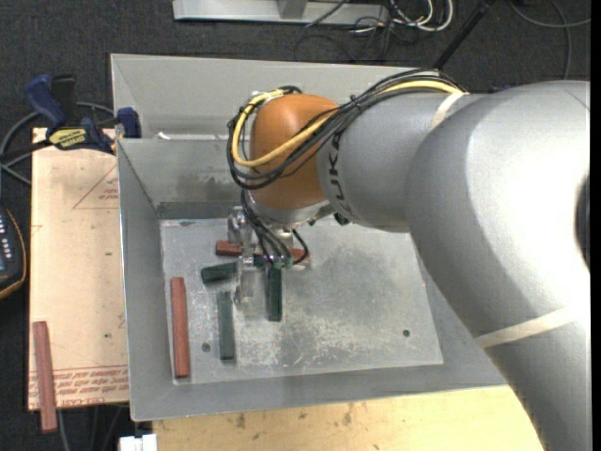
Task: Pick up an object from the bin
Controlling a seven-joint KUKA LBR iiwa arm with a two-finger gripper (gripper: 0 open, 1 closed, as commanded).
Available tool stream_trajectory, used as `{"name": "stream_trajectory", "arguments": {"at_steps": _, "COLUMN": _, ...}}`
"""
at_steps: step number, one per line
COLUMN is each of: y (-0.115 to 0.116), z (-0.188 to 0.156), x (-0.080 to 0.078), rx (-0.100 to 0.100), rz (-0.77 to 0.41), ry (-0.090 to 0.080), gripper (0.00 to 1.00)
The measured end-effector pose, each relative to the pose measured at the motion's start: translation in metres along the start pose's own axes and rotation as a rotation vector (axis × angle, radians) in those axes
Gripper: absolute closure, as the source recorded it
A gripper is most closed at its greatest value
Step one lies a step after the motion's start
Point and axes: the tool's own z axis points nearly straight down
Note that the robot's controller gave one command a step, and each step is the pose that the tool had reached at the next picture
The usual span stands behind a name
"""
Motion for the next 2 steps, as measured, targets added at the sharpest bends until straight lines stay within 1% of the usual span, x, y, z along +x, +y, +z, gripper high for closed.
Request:
{"name": "stream_trajectory", "arguments": {"at_steps": 1, "y": -0.002, "z": -0.004, "x": 0.000, "rx": 0.000, "rz": 0.003, "ry": 0.001, "gripper": 1.00}}
{"name": "stream_trajectory", "arguments": {"at_steps": 2, "y": -0.031, "z": -0.156, "x": 0.006, "rx": 0.001, "rz": -0.005, "ry": -0.005, "gripper": 1.00}}
